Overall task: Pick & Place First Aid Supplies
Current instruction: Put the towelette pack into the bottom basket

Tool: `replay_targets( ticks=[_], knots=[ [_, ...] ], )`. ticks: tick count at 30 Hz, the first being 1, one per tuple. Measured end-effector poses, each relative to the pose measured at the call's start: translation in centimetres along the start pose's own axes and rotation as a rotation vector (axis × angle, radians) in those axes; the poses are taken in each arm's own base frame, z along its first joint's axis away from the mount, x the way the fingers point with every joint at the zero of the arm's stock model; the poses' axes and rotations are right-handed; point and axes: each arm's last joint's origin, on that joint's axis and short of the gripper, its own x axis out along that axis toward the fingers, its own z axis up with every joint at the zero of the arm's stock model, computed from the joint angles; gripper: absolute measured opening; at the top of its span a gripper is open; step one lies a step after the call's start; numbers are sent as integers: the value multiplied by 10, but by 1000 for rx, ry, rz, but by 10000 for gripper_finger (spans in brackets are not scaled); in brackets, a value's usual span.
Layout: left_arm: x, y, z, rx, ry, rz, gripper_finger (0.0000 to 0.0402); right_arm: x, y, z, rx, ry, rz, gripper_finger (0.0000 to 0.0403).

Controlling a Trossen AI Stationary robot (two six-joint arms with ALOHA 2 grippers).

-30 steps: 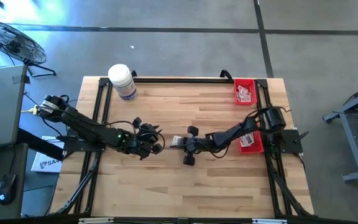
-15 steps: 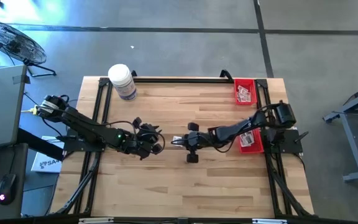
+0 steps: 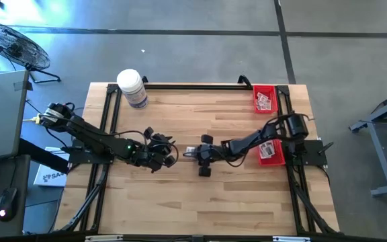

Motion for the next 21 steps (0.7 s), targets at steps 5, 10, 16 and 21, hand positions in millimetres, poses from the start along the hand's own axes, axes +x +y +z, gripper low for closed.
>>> replay_targets(
  ticks=[5, 10, 16, 21],
  knots=[
    [0, 0, 0, 4, 3, 1, 96, 8, -7, -8, 40, 51, -12, 105],
    [0, 0, 0, 5, 4, 1, 96, 21, -14, -19, 51, 95, -31, 67],
    [0, 0, 0, 5, 4, 0, 96, 28, -18, -22, 66, 67, -56, 15],
    [0, 0, 0, 5, 5, 0, 96, 30, -19, -21, 87, 29, -52, 6]
  ],
)
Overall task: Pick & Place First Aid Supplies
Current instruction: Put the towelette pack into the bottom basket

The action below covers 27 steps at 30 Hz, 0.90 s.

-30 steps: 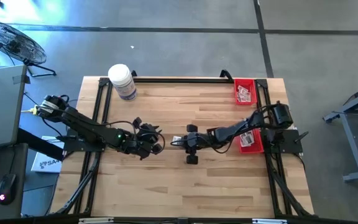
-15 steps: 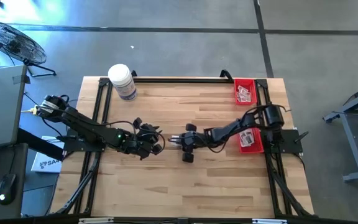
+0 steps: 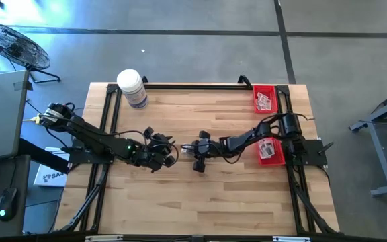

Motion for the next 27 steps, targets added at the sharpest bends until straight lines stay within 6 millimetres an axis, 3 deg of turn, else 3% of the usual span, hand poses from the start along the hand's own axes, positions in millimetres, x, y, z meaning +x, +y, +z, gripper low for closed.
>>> replay_targets(
  ticks=[4, 10, 13, 16, 21, 27],
  knots=[
    [0, 0, 0, 0, 1, -1, 96, -5, 0, 6, 31, -21, 44, 3],
    [0, 0, 0, 1, 2, -2, 96, -46, -3, 28, 69, 12, 80, 2],
    [0, 0, 0, 1, 2, -2, 96, -82, -8, 43, 88, 47, 73, 1],
    [0, 0, 0, 1, 5, -6, 96, -121, -16, 44, 117, 160, 46, 1],
    [0, 0, 0, -2, 4, -6, 96, -192, -33, 32, 256, 380, -41, 1],
    [0, 0, 0, -4, 5, -7, 96, -274, -53, -2, 538, 677, -226, 0]
  ],
)
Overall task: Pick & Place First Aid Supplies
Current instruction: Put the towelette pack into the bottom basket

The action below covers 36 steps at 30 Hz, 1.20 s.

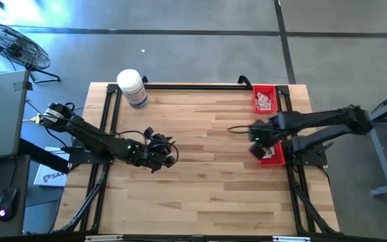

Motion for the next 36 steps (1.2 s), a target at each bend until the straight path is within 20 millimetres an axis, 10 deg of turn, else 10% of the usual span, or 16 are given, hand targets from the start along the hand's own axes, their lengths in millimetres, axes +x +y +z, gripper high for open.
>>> replay_targets(
  ticks=[11, 23, 36],
  knots=[
    [0, 0, 0, -4, -2, -2, 96, -12, -18, -26, 118, 115, -77, 0],
    [0, 0, 0, -6, -1, -6, 96, 72, -10, -31, 138, 154, -13, 0],
    [0, 0, 0, -6, -1, -6, 96, 60, -7, -27, 96, 140, 6, 0]
  ],
)
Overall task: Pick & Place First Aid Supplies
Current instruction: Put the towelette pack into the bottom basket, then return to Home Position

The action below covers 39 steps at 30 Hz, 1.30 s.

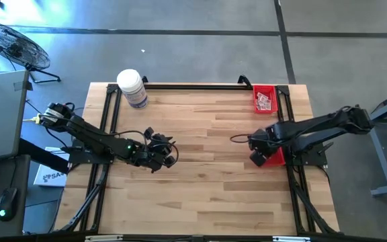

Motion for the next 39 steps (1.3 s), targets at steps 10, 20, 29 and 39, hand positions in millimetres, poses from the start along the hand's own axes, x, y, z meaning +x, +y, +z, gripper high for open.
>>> replay_targets(
  ticks=[10, 20, 29, 39],
  knots=[
    [0, 0, 0, 0, 2, -3, 96, 48, -14, -3, 33, 28, 10, 0],
    [0, 0, 0, 0, 2, -4, 96, 32, -12, -1, 52, 40, -19, 5],
    [0, 0, 0, -1, 2, -4, 96, -19, -8, 5, -33, 9, -115, 73],
    [-5, 3, 6, -46, 6, -46, 96, -54, -4, 15, -238, -182, -165, 127]
  ],
)
